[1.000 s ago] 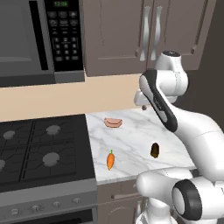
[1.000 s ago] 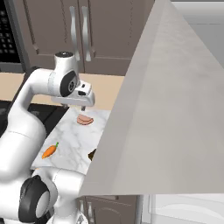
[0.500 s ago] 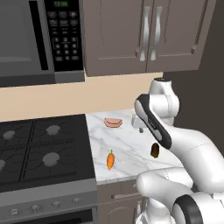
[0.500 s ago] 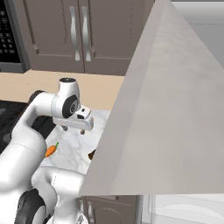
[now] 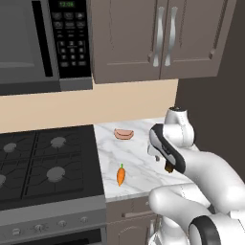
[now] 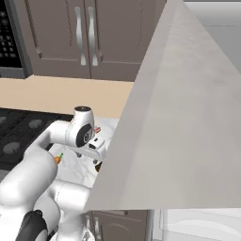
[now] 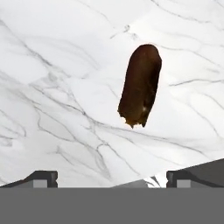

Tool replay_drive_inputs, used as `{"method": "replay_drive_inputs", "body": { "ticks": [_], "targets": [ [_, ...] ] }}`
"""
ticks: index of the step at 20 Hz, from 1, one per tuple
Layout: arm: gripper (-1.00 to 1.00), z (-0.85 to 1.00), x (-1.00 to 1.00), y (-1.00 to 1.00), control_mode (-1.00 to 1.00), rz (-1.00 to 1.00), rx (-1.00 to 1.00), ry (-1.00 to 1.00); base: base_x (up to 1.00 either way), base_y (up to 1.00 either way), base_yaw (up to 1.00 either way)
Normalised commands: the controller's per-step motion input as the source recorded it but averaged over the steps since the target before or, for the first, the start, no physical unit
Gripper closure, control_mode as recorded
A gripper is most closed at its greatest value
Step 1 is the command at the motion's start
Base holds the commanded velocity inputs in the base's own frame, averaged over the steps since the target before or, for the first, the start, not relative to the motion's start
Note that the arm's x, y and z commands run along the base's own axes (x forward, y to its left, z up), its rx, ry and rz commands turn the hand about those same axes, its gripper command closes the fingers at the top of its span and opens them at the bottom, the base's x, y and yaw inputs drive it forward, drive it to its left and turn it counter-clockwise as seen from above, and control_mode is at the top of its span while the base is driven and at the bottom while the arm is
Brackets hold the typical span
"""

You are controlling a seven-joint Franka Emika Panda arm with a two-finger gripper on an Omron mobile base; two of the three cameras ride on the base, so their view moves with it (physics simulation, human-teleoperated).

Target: Place the carrot and sweet potato inside the fridge drawer. Close the drawer after placing the vegetables.

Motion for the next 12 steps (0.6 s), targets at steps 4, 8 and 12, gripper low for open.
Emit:
{"method": "replay_drive_inputs", "body": {
  "ticks": [4, 8, 12],
  "targets": [
    [-1.00, -0.24, 0.05, -0.33, -1.00, -0.03, 0.01, 0.02, 0.00, 0.00, 0.00],
    [-1.00, -0.14, 0.05, -0.23, -1.00, -0.03, 0.00, 0.01, 0.00, 0.00, 0.00],
    [-1.00, -0.15, 0.26, -0.20, -1.00, -0.02, 0.00, 0.01, 0.00, 0.00, 0.00]
  ]
}}
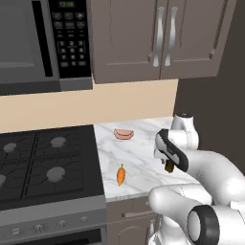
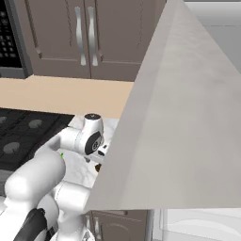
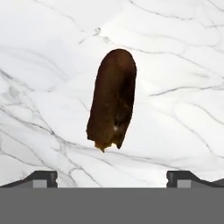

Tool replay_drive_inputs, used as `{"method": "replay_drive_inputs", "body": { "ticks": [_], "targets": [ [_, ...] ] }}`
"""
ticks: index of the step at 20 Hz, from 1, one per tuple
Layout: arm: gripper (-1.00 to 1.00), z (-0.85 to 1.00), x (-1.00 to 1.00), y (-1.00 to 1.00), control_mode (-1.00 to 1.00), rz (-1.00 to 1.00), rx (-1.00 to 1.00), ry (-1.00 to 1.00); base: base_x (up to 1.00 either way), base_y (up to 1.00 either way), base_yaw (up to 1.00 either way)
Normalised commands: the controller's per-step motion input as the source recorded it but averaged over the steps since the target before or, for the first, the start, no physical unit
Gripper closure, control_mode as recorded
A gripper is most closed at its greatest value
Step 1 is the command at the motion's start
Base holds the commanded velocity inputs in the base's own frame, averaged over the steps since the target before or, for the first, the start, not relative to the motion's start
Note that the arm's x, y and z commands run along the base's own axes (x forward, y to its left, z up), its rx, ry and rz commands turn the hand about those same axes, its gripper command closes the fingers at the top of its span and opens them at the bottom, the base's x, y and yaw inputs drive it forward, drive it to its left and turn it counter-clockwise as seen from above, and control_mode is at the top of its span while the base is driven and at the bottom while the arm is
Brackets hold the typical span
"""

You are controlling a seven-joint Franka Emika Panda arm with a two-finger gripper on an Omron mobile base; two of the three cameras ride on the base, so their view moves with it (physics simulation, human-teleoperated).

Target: Place the carrot and sweet potato inside the fridge drawer. Close the drawer after placing the vegetables.

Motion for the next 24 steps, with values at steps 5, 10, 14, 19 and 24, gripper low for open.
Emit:
{"method": "replay_drive_inputs", "body": {
  "ticks": [5, 10, 14, 19, 24],
  "targets": [
    [-1.00, -0.19, 0.40, -0.22, -1.00, 0.00, 0.01, 0.02, 0.00, 0.00, 0.00],
    [-1.00, -0.26, 0.44, -0.13, -1.00, 0.00, 0.00, 0.07, 0.00, 0.00, 0.00],
    [-1.00, -0.31, 0.27, 0.00, -1.00, 0.00, 0.00, 0.07, 0.00, 0.00, 0.00],
    [-1.00, -0.30, 0.01, 0.01, -1.00, 0.00, 0.00, 0.07, 0.00, 0.00, 0.00],
    [1.00, -0.40, -0.09, 0.01, -1.00, 0.00, 0.00, 0.05, 0.00, 0.00, 0.00]
  ]
}}
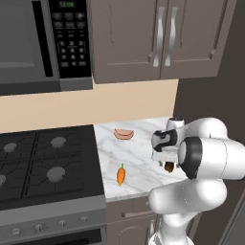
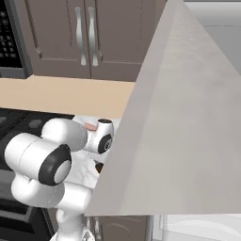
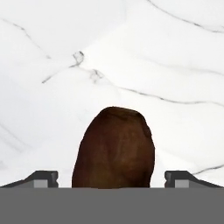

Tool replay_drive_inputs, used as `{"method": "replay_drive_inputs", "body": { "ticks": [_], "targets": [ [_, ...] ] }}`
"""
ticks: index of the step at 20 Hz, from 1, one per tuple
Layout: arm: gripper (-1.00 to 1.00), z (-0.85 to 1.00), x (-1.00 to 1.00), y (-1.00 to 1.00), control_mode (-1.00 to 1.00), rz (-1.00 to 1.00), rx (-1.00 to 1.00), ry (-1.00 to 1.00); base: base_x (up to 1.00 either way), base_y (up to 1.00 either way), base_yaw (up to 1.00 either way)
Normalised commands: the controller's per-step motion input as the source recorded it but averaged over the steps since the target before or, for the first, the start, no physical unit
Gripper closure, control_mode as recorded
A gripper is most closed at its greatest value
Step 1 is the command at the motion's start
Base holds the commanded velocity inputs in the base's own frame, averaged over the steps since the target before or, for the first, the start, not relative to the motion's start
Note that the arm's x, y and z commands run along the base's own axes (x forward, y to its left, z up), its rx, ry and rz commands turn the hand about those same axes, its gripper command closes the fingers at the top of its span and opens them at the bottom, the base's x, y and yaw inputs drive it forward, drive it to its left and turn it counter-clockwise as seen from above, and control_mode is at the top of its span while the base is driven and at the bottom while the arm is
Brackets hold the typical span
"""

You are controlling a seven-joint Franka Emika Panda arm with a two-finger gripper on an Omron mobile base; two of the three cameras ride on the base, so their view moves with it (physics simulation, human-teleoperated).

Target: Place the carrot and sweet potato inside the fridge drawer. Close the drawer after placing the vegetables.

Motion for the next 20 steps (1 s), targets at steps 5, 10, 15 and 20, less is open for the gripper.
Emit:
{"method": "replay_drive_inputs", "body": {
  "ticks": [5, 10, 15, 20],
  "targets": [
    [1.00, -0.04, -0.02, 0.04, -1.00, 0.00, -0.01, -0.01, 0.00, 0.00, 0.00],
    [1.00, 0.74, -0.62, 0.00, -1.00, -0.06, -0.01, -0.28, 0.00, 0.00, 0.00],
    [1.00, 1.00, -0.86, 0.00, -1.00, -0.03, -0.01, -0.17, 0.00, 0.00, 0.00],
    [1.00, 1.00, -0.95, 0.04, -1.00, -0.04, -0.01, -0.12, 0.00, 0.00, 0.00]
  ]
}}
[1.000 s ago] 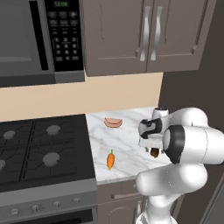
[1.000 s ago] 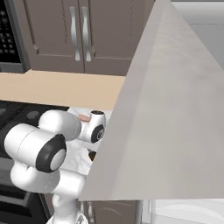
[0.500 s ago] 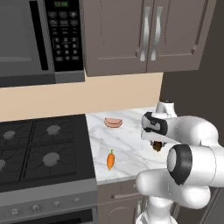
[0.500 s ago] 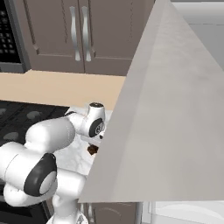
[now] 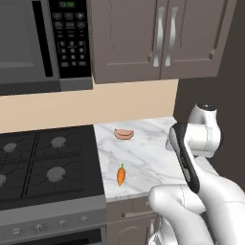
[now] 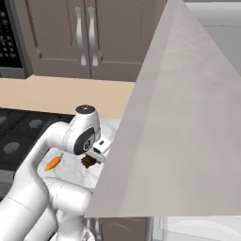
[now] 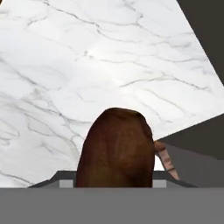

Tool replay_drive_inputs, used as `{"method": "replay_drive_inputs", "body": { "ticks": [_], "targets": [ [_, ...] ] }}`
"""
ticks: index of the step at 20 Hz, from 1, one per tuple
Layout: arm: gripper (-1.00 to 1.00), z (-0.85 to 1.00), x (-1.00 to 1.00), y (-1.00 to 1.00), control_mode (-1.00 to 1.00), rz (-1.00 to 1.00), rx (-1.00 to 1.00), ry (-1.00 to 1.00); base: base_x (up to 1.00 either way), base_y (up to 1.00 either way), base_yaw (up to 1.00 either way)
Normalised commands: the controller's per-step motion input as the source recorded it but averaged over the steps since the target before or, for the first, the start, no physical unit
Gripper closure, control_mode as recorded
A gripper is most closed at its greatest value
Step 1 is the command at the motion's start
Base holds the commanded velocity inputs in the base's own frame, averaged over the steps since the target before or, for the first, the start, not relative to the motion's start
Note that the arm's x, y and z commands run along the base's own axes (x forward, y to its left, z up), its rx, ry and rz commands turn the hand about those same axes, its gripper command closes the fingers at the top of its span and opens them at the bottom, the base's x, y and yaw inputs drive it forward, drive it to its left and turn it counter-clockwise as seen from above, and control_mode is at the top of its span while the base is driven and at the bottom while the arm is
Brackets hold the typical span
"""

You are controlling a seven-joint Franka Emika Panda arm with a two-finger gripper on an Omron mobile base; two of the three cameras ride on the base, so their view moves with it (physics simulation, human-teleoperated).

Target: Place the carrot and sweet potato inside the fridge drawer. Close the drawer after placing the vegetables.

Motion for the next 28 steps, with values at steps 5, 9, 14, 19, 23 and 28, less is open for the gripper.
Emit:
{"method": "replay_drive_inputs", "body": {
  "ticks": [5, 9, 14, 19, 23, 28],
  "targets": [
    [1.00, 0.97, -0.91, 0.16, -1.00, -0.05, -0.02, -0.08, 0.00, 0.00, 0.00],
    [1.00, 0.56, -0.40, 0.69, -1.00, -0.03, -0.07, -0.01, 0.00, 0.00, 0.00],
    [1.00, 0.07, 0.07, 0.31, -1.00, 0.00, -0.04, 0.00, 0.00, 0.00, 0.00],
    [1.00, -0.03, -0.07, 0.00, -1.00, 0.00, 0.00, -0.02, 0.00, 0.00, 0.00],
    [1.00, 0.00, 0.00, 0.00, 1.00, 0.00, 0.00, 0.00, -0.96, 0.33, -0.01],
    [1.00, 0.00, 0.00, 0.00, 1.00, 0.00, 0.00, 0.00, -1.00, 0.97, -0.11]
  ]
}}
